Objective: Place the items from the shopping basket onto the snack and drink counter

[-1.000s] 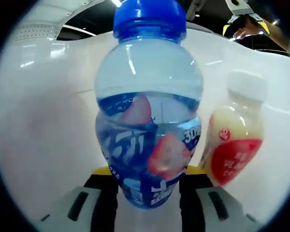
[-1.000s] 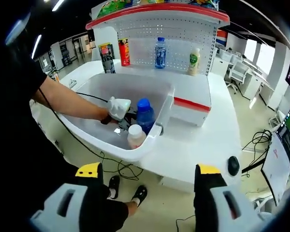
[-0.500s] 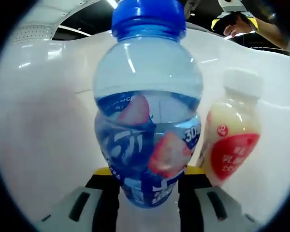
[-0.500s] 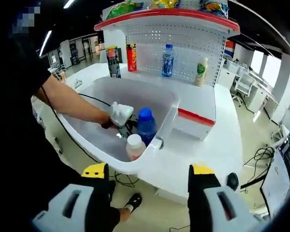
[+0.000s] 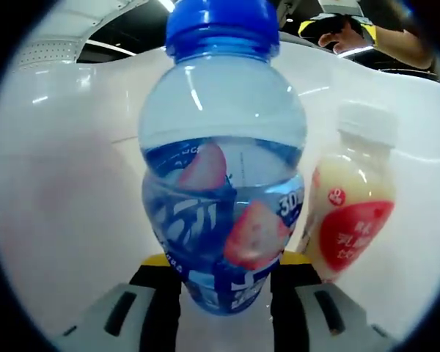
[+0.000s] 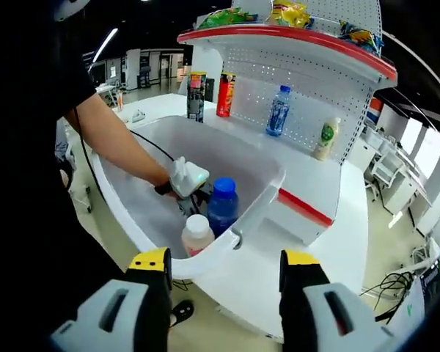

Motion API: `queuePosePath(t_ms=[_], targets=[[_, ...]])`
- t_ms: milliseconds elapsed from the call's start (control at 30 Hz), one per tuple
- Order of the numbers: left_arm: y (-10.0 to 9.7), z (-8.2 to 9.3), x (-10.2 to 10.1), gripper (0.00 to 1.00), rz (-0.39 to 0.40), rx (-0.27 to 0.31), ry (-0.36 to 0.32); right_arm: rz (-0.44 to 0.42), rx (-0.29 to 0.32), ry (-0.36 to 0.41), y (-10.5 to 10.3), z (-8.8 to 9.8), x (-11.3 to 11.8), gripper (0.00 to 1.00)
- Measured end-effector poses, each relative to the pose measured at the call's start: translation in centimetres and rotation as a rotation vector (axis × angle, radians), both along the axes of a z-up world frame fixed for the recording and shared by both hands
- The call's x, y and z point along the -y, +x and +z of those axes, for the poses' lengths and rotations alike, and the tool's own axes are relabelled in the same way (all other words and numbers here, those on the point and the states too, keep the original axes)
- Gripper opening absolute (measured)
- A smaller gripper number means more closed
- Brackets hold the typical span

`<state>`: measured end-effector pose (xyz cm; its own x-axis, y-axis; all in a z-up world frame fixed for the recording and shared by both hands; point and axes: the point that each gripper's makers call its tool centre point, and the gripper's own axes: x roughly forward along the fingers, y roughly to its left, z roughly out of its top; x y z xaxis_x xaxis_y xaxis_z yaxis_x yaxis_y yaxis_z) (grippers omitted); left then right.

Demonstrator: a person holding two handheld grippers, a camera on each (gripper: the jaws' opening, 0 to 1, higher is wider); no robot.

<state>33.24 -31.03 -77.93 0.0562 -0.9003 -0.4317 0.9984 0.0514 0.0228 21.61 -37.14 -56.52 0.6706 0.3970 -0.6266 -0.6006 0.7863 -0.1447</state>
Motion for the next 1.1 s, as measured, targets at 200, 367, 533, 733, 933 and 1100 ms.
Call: queuePosePath(t_ms=[200,367,533,733,933,1100], targets=[[0.0,0.0,0.0,0.48,-0.013,0.004,-0.014,0.076,0.052,0.038,2.0,0.3,-1.6,0.57],[0.0,0.0,0.0,0.48,-0.018,0.005,-0.010,0.129,0.065,0.017,3.7,-0.5,-2.3,0.55],[-0.1,0.0,-0.1,0.48,-0.027,-0.001,0.000,0.184,0.074,0.028,5.0,-0.6,-3.1,0.54],[-0.1,0.0,-0.2,0.48,-0.033,0.005,-0.001,0.275,0.082,0.042,6.6,-1.5,-4.6,0.53],[-0.1,0.0,-0.2,0.48,-0.041,0.006,0.005,0.327,0.084,0.036,8.1,-2.5,-5.6,0.51],[-0.1,-0.1,-0.3,0.48,-0.042,0.006,0.013,0.369,0.078,0.031,9.0,-3.2,-6.6,0.51]])
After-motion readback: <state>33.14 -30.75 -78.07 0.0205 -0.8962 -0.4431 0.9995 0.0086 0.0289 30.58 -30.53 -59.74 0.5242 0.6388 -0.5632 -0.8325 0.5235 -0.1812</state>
